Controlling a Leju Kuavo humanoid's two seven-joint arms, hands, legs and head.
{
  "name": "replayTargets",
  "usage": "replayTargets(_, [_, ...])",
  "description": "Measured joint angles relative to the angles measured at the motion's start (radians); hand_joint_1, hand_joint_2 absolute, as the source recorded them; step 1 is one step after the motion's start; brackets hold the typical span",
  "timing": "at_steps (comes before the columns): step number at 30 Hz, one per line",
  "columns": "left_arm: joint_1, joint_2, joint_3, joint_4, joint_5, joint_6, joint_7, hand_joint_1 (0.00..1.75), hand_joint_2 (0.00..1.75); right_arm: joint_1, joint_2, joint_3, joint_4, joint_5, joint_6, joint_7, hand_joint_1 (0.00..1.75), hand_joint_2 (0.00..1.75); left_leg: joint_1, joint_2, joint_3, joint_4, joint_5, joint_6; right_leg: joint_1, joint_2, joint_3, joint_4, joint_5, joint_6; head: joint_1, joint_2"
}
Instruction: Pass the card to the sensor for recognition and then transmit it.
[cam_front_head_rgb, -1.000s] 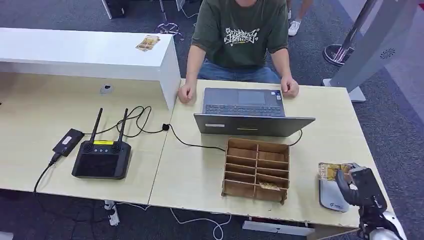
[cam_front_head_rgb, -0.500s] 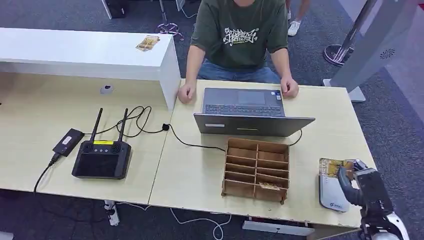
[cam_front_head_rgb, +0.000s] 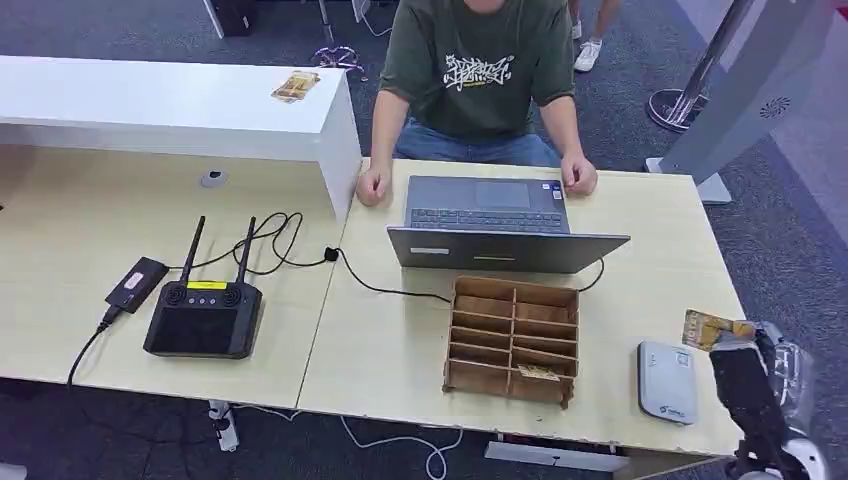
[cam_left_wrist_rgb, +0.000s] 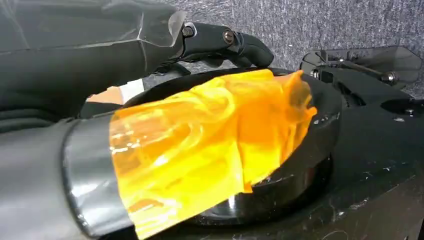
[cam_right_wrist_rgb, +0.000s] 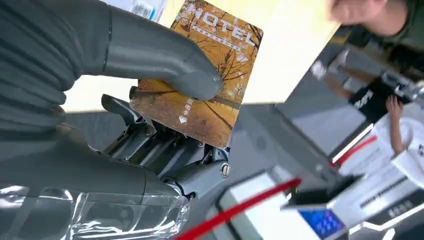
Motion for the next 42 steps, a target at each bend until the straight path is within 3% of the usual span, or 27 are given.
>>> replayTargets(8, [-0.003,-0.004,0.000,0.002,-0.007,-0.001,0.004,0.00,0.00,0.032,0.046,-0.050,-0.038,0.193,-0.048,0.052,1.75,1.75,0.000,0.000,0.000,0.000,0.000,0.000,0.000,0.000,0.000,0.000,0.000,0.000,0.000,0.000])
replayTargets(12, [-0.005,-0.005,0.000,0.004,-0.009,0.000,0.013,0.00,0.00,0.046,0.071,-0.078,-0.047,0.382,-0.095,0.133,1.75,1.75,0.000,0.000,0.000,0.000,0.000,0.000,0.000,0.000,0.000,0.000,0.000,0.000,0.000,0.000])
replayTargets(17, [-0.008,-0.009,0.000,0.010,-0.008,0.000,0.019,0.00,0.00,0.057,0.115,-0.125,-0.059,0.484,-0.131,0.176,1.75,1.75,0.000,0.000,0.000,0.000,0.000,0.000,0.000,0.000,0.000,0.000,0.000,0.000,0.000,0.000])
replayTargets(24, [-0.010,-0.014,0.000,0.018,-0.008,0.000,0.021,0.00,0.00,0.062,0.155,-0.167,-0.073,0.529,-0.145,0.189,1.75,1.75,0.000,0.000,0.000,0.000,0.000,0.000,0.000,0.000,0.000,0.000,0.000,0.000,0.000,0.000])
replayTargets(33, [-0.010,-0.015,0.000,0.020,-0.008,0.000,0.021,0.00,0.00,0.061,0.165,-0.176,-0.076,0.532,-0.145,0.189,1.75,1.75,0.000,0.000,0.000,0.000,0.000,0.000,0.000,0.000,0.000,0.000,0.000,0.000,0.000,0.000])
replayTargets(36, [-0.011,-0.019,0.000,0.028,-0.004,-0.001,0.022,0.00,0.00,0.061,0.199,-0.173,-0.111,0.539,-0.148,0.158,1.57,1.75,0.000,0.000,0.000,0.000,0.000,0.000,0.000,0.000,0.000,0.000,0.000,0.000,0.000,0.000])
replayTargets(37, [-0.011,-0.020,0.000,0.029,-0.003,-0.001,0.022,0.00,0.00,0.061,0.202,-0.171,-0.117,0.540,-0.155,0.155,1.41,1.75,0.000,0.000,0.000,0.000,0.000,0.000,0.000,0.000,0.000,0.000,0.000,0.000,0.000,0.000])
replayTargets(42, [-0.012,-0.023,0.000,0.036,0.002,-0.002,0.021,0.00,0.00,0.060,0.209,-0.127,-0.161,0.553,-0.199,0.138,1.41,1.75,0.000,0.000,0.000,0.000,0.000,0.000,0.000,0.000,0.000,0.000,0.000,0.000,0.000,0.000])
